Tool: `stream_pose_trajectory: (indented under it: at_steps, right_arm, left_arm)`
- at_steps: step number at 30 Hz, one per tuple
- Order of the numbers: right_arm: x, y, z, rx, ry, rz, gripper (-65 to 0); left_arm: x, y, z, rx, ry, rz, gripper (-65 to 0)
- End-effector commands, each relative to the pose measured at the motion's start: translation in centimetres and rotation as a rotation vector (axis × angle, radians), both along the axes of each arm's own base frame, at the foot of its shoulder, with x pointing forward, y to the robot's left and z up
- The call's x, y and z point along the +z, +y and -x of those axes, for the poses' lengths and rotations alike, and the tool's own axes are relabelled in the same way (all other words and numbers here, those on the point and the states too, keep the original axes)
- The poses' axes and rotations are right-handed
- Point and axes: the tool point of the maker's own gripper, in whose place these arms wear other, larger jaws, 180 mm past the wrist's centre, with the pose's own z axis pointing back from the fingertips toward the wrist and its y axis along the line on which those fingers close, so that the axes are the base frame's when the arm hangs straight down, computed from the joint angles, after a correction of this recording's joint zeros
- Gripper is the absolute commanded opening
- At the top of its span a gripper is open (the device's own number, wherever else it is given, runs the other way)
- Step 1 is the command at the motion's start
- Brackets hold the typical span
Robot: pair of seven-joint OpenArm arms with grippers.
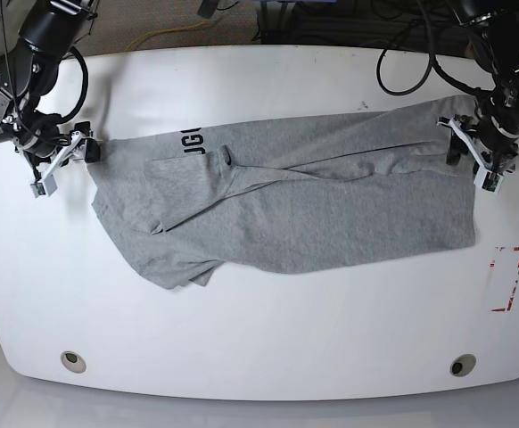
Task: Fold the T-shirt properly
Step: 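Grasp the shirt edge with the right gripper and fold it inward, then move the right gripper to the shirt hem and grasp it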
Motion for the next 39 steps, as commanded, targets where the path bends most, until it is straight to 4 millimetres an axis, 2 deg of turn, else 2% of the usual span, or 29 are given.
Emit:
stream_pose_trajectory:
  at_steps: [1,6,11,13,15,18,20,23,25,28,33,37,39]
  right_arm:
    - [0.8,0.0,-1.0,-0.004,-0.045,0.009,-22.4]
    - [0.2,1.4,-1.1,-0.004,-0.045,-0.021,-22.8]
    - [0.0,2.6,-1.6,-0.004,-0.056,-0.051,-23.1]
    - [-0.1,2.8,-1.7,-0.005,-0.058,-0.057,-27.0]
    - [-0.1,3.0,-1.6,-0.005,-0.056,-0.060,-36.0]
    - [-0.2,3.0,-1.5,-0.005,-0.055,-0.060,-53.7]
    - [-0.2,2.9,-1.4,-0.003,-0.055,-0.057,-64.7]
    - [0.0,2.9,-0.9,0.002,-0.055,-0.045,-65.0]
    - [0.4,2.8,-0.5,0.009,-0.060,-0.026,-65.0]
    - [0.6,2.7,1.3,0.029,-0.040,0.015,-65.0]
    - [0.6,2.9,4.4,0.064,0.000,0.066,-65.0]
    - [0.6,3.0,6.9,0.089,0.032,0.099,-65.0]
    - [0.6,3.2,8.2,0.102,0.051,0.113,-65.0]
  left_arm:
    - [0.8,1.1,0.2,0.021,-0.016,-0.016,-25.4]
    - [0.3,1.8,1.2,0.043,0.004,-0.020,-24.2]
    - [-1.3,2.1,2.5,0.053,0.058,-0.007,-24.2]
    - [-2.1,2.5,3.0,0.061,0.089,-0.002,-24.2]
    - [-3.5,3.0,3.7,0.081,0.129,0.019,-24.2]
    - [-4.6,3.2,4.3,0.094,0.162,0.037,-25.6]
    - [-4.7,3.6,4.4,0.095,0.172,0.031,-32.8]
    - [-5.0,3.9,4.6,0.096,0.184,0.029,-44.4]
    - [-4.7,4.3,4.5,0.093,0.185,0.016,-46.9]
    - [-4.6,4.3,4.2,0.046,0.200,-0.015,-47.1]
    - [-4.3,4.9,5.6,0.000,0.239,-0.072,-46.9]
    - [-3.8,4.5,6.7,-0.026,0.245,-0.101,-46.1]
    - [-3.4,4.2,7.1,-0.043,0.243,-0.117,-40.8]
